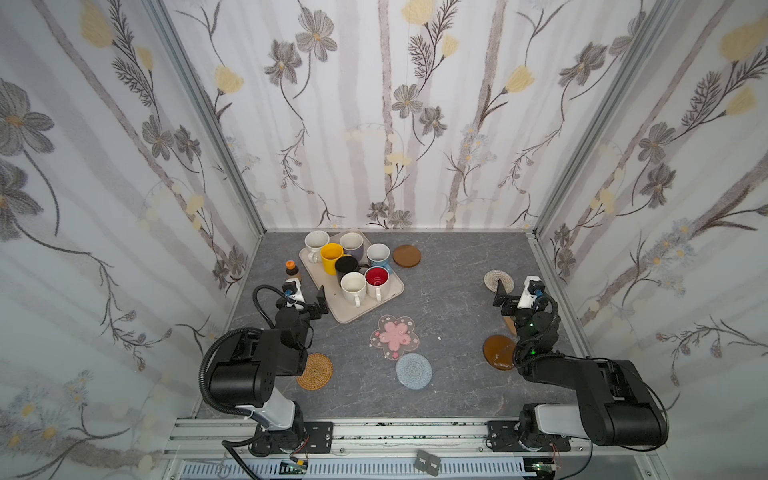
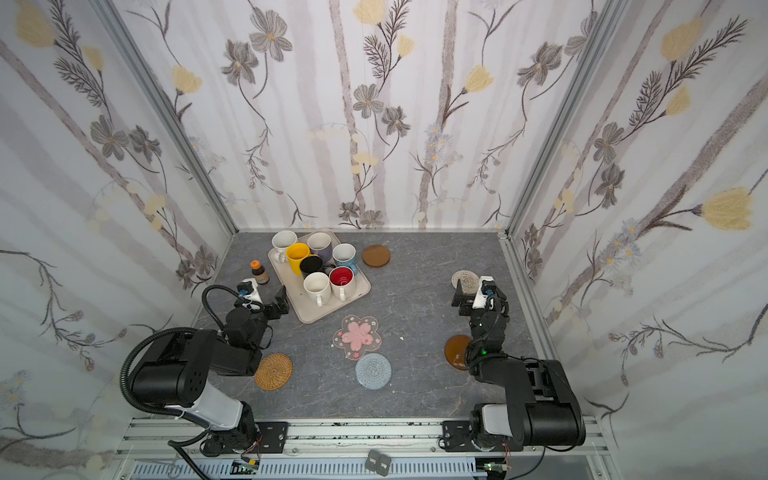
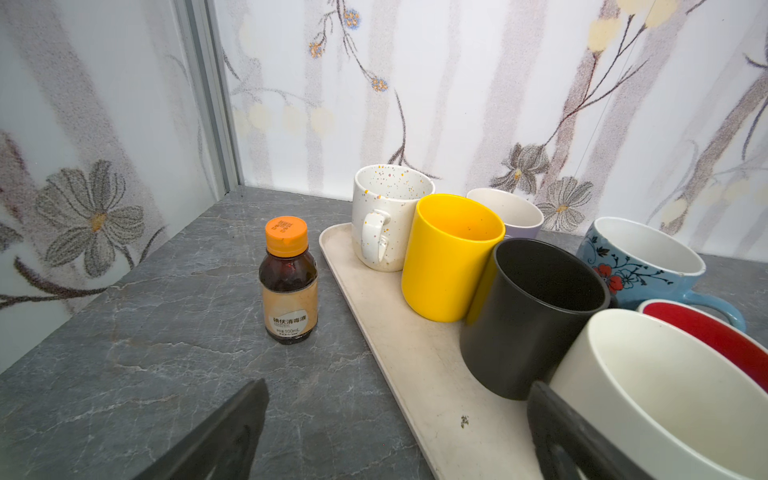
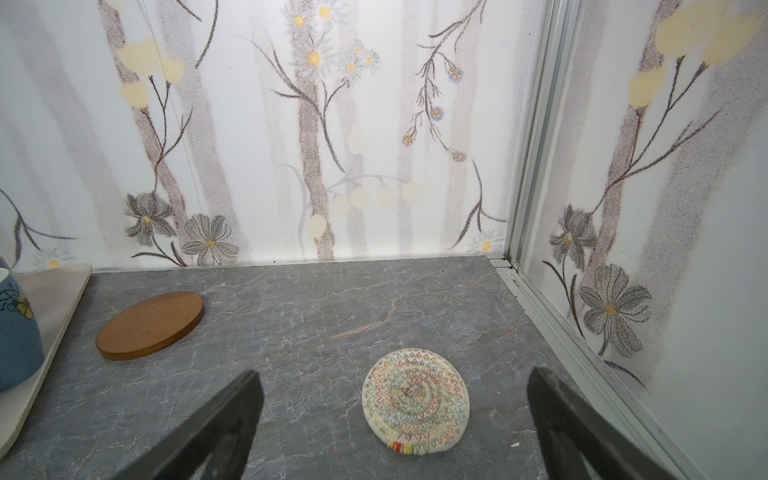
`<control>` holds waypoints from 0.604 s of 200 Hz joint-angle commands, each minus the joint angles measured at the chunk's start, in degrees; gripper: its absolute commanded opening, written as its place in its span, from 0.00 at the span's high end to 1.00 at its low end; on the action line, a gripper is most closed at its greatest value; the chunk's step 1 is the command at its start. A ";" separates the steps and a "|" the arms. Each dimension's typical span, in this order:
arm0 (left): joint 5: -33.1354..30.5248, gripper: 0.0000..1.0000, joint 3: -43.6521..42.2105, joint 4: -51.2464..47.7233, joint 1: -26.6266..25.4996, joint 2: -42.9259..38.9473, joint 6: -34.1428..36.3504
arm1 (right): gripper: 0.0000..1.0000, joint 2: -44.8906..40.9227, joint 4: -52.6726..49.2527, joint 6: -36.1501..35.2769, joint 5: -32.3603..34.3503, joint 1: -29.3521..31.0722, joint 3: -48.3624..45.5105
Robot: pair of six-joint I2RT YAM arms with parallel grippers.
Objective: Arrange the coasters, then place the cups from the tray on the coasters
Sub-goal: 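Raise both arms, left toward the mug tray, right toward the woven coaster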
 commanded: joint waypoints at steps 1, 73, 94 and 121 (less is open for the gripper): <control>-4.72 0.00 -0.49 0.59 0.08 -1.67 -2.17 | 0.00 -2.36 2.02 0.51 4.84 1.03 -1.18; -17.90 0.00 -4.32 -7.95 0.13 -23.08 -8.42 | 0.00 -23.39 -35.47 11.70 11.80 1.84 8.13; -16.40 0.00 0.67 -21.95 0.06 -31.81 -12.03 | 0.00 -28.13 -45.35 14.71 9.13 1.80 12.23; -13.16 0.00 9.76 -39.14 -0.48 -38.57 -17.00 | 0.02 -32.52 -55.57 17.34 3.91 1.89 17.46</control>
